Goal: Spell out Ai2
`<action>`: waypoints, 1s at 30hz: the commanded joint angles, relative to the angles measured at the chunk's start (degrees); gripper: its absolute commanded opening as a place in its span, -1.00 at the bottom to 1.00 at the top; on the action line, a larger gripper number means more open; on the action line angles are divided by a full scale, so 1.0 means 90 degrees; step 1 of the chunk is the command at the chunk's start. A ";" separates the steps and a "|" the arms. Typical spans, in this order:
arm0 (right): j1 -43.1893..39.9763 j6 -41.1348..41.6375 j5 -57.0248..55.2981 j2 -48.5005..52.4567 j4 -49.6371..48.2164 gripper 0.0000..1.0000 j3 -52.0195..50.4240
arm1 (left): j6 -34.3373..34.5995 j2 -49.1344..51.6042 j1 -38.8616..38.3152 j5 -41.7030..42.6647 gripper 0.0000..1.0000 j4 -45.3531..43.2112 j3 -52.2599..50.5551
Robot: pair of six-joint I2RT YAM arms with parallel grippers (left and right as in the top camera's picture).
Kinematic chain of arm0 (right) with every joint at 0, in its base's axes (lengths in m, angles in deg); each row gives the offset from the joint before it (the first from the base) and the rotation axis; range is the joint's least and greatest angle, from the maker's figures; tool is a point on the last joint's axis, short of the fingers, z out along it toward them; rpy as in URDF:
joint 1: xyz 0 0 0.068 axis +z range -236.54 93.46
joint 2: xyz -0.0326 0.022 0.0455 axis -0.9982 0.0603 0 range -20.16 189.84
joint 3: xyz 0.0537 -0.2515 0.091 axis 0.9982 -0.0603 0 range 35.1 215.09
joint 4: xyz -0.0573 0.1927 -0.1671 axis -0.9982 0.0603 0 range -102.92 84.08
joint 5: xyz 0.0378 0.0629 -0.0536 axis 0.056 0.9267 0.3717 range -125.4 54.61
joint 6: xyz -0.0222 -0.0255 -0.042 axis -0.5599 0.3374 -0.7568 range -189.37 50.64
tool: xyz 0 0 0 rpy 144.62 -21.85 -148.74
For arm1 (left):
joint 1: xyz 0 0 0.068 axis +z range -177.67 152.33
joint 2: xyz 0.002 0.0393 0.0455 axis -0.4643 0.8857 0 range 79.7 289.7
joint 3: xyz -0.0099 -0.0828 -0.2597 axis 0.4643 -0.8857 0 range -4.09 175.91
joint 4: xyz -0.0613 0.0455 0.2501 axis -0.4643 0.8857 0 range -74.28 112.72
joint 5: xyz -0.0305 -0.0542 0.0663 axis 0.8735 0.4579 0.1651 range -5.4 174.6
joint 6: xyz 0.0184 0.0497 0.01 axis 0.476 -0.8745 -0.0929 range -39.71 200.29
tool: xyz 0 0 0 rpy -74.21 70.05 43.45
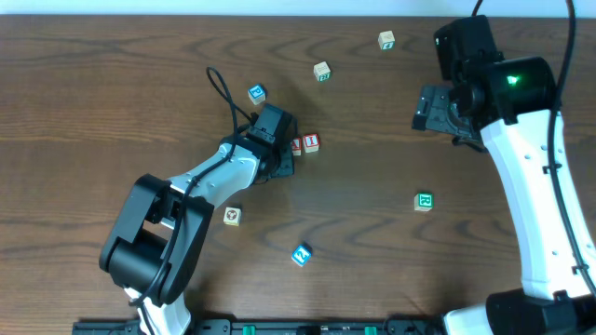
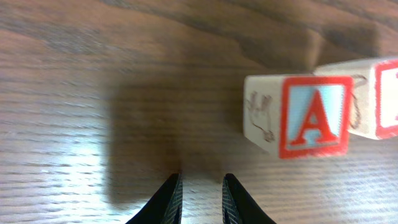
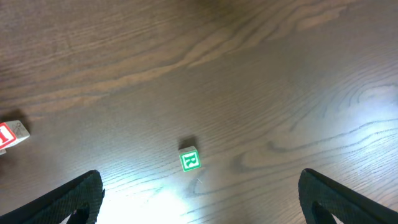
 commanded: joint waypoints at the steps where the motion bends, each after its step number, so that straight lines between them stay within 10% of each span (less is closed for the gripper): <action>1: 0.0024 -0.0066 -0.0095 -0.0075 0.0007 0.98 -0.0024 | -0.0126 0.0056 -0.0010 -0.0741 -0.53 0.0005 0.0039; 30: 0.0022 -0.0066 -0.0095 -0.0075 0.0010 0.99 -0.0024 | -0.0163 0.0056 -0.0015 -0.0250 -0.52 -0.1120 0.0039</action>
